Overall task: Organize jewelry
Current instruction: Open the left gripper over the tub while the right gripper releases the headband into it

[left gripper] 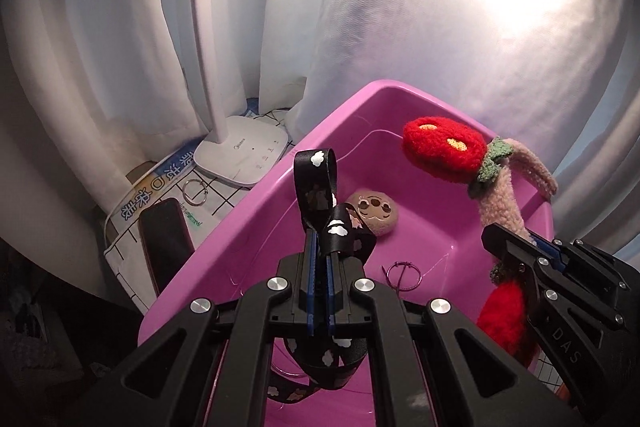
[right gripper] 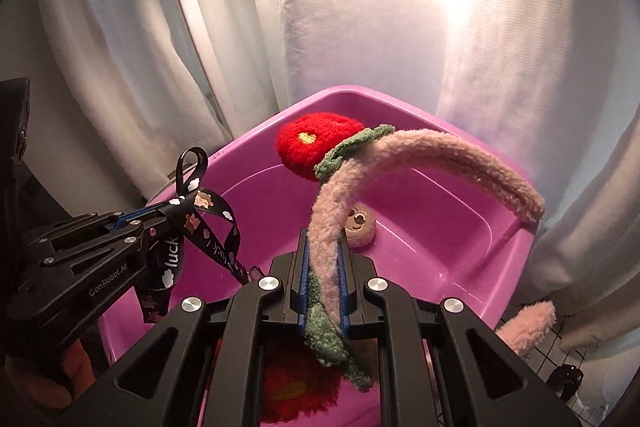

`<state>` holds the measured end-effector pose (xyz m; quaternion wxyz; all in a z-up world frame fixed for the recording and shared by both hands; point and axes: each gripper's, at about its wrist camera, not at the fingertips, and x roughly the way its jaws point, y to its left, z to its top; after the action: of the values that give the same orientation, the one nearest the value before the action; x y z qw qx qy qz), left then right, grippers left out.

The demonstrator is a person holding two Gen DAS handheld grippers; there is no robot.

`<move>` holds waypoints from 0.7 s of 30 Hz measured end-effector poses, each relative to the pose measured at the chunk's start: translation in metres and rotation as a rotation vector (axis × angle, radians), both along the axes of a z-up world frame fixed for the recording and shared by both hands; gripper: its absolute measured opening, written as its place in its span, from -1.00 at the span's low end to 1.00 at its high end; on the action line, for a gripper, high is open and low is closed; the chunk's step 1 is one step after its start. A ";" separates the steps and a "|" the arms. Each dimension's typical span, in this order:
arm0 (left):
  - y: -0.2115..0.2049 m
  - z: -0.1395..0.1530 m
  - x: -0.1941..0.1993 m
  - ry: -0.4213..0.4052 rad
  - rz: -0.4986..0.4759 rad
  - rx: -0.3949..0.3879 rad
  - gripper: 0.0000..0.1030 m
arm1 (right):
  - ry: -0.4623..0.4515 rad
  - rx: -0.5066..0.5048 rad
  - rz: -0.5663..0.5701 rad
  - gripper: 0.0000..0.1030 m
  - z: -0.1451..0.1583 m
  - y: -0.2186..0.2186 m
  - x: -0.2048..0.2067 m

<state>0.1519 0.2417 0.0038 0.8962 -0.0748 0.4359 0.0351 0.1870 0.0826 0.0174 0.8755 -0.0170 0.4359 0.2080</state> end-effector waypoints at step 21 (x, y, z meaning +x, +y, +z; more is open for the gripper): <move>0.024 -0.028 0.003 0.098 0.060 -0.018 -0.09 | 0.118 -0.175 -0.004 0.26 -0.027 0.030 0.030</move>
<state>0.1551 0.2654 -0.0238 0.8715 -0.0941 0.4773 0.0615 0.2171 0.1123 -0.0092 0.8439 -0.0801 0.5031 0.1680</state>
